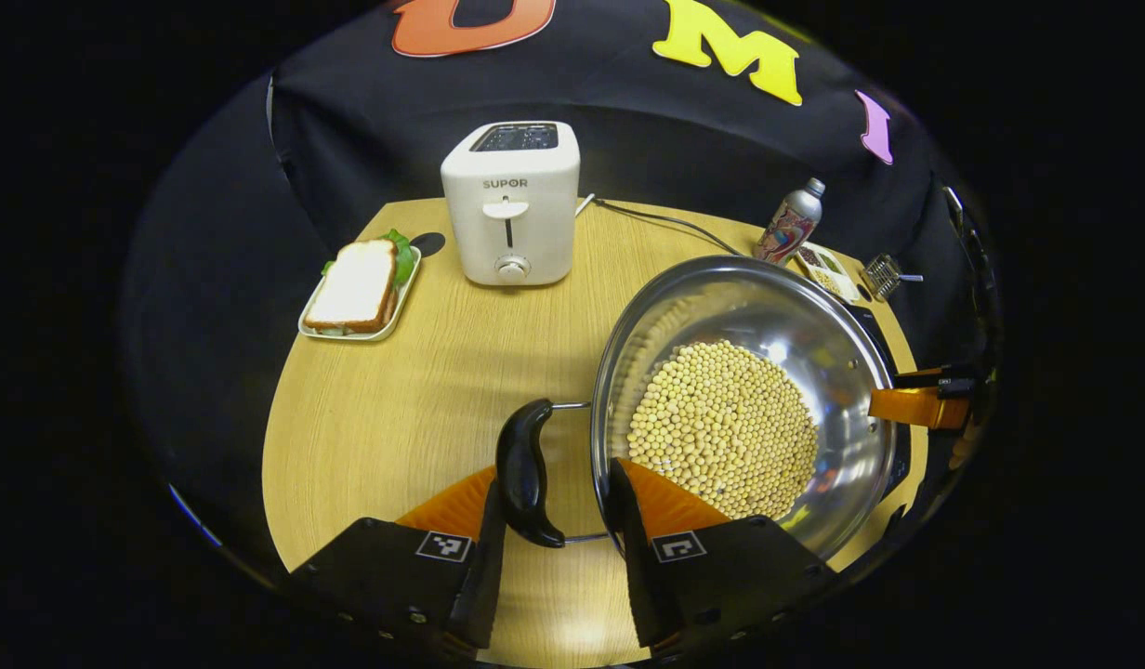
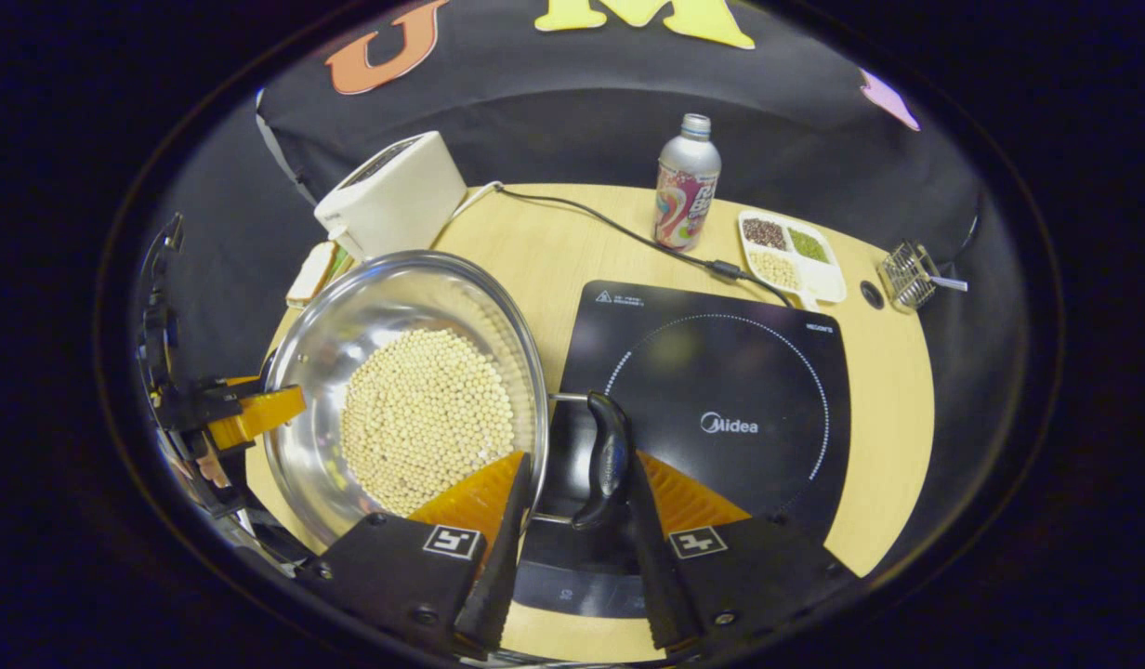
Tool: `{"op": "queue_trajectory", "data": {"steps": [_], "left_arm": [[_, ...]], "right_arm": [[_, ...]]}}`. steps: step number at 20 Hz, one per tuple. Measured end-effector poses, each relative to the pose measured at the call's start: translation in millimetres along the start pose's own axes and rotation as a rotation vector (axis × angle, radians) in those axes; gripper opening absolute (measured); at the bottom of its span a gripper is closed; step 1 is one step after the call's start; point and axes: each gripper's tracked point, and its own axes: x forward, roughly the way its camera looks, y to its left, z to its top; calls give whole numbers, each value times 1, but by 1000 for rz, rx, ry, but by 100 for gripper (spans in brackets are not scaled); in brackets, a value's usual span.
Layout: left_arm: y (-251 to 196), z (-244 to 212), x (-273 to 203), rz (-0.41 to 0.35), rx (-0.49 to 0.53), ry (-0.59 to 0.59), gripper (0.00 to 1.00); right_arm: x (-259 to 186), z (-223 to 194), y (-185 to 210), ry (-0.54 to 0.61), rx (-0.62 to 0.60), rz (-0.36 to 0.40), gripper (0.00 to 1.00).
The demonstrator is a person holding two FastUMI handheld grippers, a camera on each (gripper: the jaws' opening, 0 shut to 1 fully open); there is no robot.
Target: First push the handle of the pot to place it horizontally, then grasp the pot with both hands and set it on the induction cooktop.
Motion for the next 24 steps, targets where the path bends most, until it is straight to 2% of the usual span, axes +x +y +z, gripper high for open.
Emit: {"op": "queue_trajectory", "data": {"steps": [6,11,20,24], "left_arm": [[-34,9,-45,-13,23,-60,55],[-87,21,-70,-19,76,-99,55],[-193,41,-63,-67,143,-129,55],[-221,49,-44,-78,158,-123,55]], "right_arm": [[-35,-2,-22,-71,24,30,60],[-73,-11,-55,-117,57,25,59],[-149,-24,-127,-170,120,-19,58],[-147,-23,-164,-163,136,-40,58]]}}
